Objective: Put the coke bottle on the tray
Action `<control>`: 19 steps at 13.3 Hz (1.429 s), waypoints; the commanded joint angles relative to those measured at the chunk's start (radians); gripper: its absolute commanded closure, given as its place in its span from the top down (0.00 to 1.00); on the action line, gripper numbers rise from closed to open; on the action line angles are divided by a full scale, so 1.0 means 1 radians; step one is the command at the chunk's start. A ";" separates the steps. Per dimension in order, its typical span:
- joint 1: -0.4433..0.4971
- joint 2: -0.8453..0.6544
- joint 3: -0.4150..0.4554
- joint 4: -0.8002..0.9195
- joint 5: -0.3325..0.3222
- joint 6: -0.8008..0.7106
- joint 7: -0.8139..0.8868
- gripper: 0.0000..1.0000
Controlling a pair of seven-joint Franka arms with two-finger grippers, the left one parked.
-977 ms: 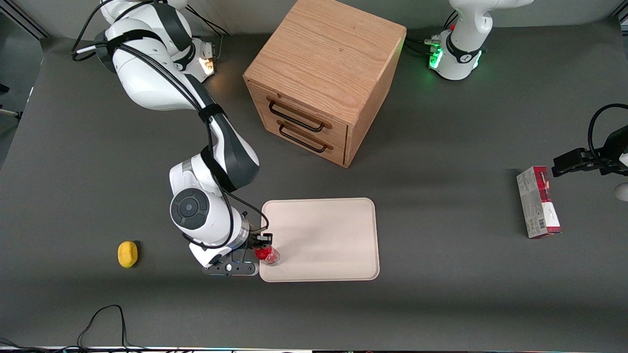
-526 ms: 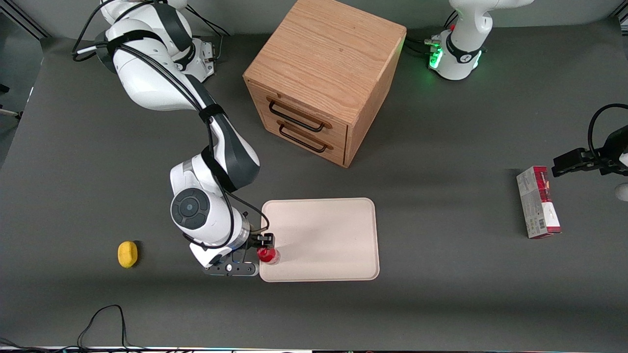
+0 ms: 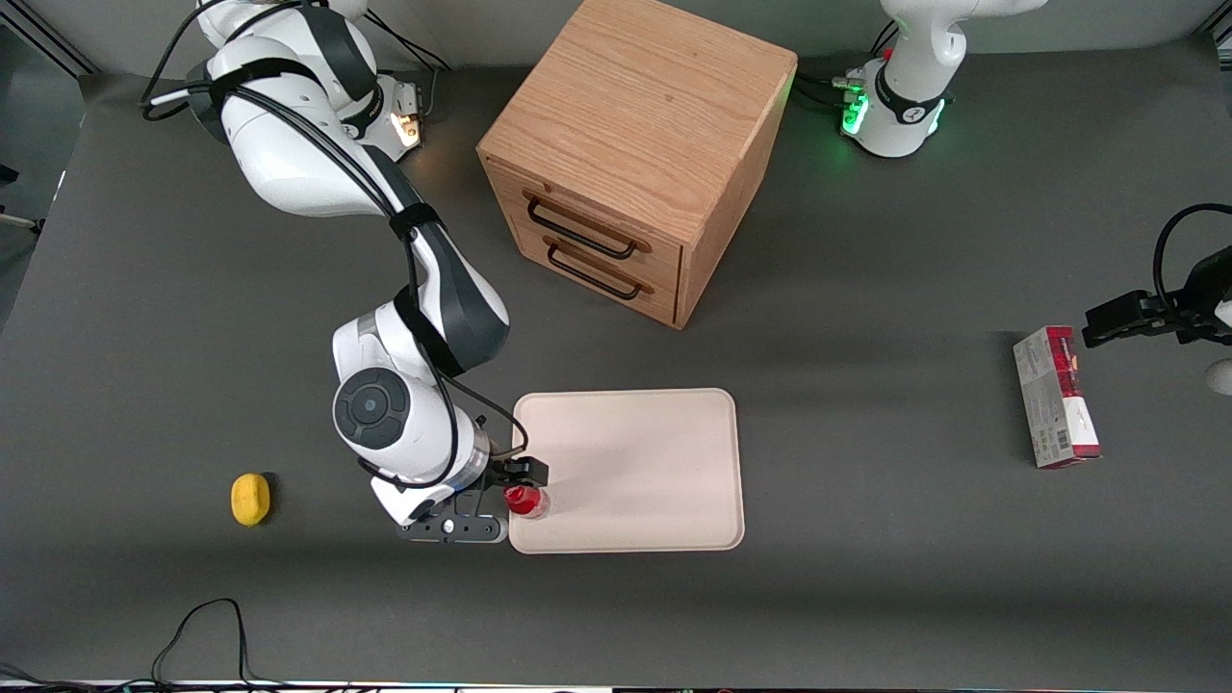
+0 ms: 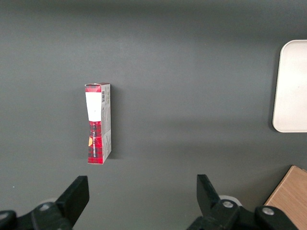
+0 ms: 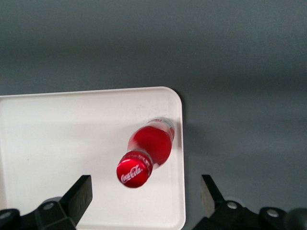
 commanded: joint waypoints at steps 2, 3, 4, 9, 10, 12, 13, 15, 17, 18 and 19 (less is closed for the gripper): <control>0.002 -0.235 -0.011 -0.232 -0.015 -0.097 0.009 1.00; -0.016 -0.336 -0.013 -0.365 -0.012 -0.079 -0.021 1.00; -0.043 -0.436 -0.011 -0.484 -0.005 -0.064 -0.098 1.00; -0.106 -0.829 -0.091 -0.871 -0.003 -0.088 -0.277 1.00; -0.106 -0.849 -0.125 -0.874 -0.003 -0.132 -0.343 1.00; -0.106 -0.876 -0.189 -0.864 -0.003 -0.201 -0.437 1.00; -0.106 -0.883 -0.209 -0.862 -0.003 -0.217 -0.452 1.00; -0.108 -0.886 -0.241 -0.835 -0.002 -0.240 -0.454 1.00; -0.110 -0.885 -0.272 -0.809 0.018 -0.269 -0.483 1.00; -0.108 -0.885 -0.289 -0.795 0.018 -0.272 -0.511 1.00; -0.141 -0.883 -0.281 -0.780 0.018 -0.304 -0.525 1.00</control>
